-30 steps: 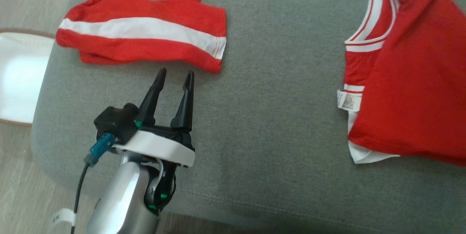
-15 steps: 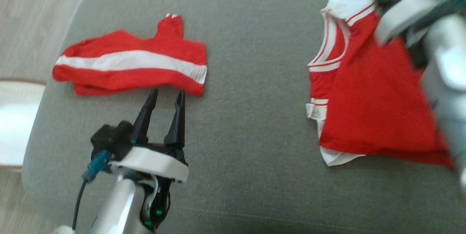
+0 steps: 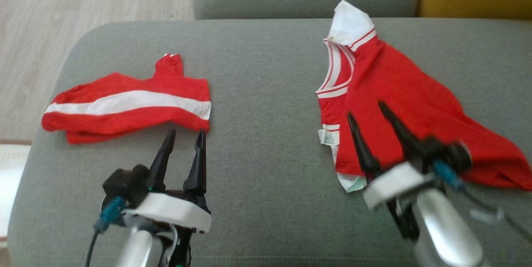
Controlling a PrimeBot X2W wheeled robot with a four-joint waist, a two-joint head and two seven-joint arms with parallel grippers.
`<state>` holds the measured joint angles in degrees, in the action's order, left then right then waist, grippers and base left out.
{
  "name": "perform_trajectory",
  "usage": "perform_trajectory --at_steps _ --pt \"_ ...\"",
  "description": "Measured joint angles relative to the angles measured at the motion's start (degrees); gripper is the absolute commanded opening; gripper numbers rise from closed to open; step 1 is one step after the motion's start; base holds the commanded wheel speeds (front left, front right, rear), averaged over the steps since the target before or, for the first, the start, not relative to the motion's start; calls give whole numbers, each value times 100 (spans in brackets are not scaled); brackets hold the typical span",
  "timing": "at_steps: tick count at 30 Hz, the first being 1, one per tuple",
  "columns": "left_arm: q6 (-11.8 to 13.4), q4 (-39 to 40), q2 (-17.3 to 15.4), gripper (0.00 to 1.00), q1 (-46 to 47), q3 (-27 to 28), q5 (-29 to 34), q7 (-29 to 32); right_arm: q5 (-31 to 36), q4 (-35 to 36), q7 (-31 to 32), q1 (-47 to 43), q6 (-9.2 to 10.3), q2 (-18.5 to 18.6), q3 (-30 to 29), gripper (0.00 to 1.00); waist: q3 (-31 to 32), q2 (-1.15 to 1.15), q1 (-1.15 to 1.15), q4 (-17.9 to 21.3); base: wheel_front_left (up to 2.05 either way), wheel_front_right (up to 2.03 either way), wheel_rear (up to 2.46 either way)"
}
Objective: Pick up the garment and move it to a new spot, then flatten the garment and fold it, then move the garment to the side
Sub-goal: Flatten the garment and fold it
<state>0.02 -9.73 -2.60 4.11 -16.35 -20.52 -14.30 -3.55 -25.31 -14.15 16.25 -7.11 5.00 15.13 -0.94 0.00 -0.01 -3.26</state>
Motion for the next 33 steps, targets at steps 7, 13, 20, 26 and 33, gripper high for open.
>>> perform_trajectory --at_steps 7,13,20,26,33 --pt "-1 -2 -2 100 -53 -62 25 0 54 524 47 -1113 0 -145 -557 100 28 0 0 131 0 0 0" --pt "-3 -3 -2 100 -50 -138 25 0 36 735 115 -1227 0 -182 -407 100 -46 0 0 127 0 0 0" --pt "-51 -14 -4 100 -18 -216 25 0 447 646 426 -1145 0 -192 -374 100 -198 0 0 -57 0 0 0" --pt "-52 -63 -8 100 79 -325 21 0 783 266 659 -694 0 -192 -383 100 -407 0 0 -289 0 0 0" --pt "-53 -73 -7 100 311 -408 -43 0 1278 -385 890 -154 0 -191 -563 100 -708 0 0 -589 0 0 0"
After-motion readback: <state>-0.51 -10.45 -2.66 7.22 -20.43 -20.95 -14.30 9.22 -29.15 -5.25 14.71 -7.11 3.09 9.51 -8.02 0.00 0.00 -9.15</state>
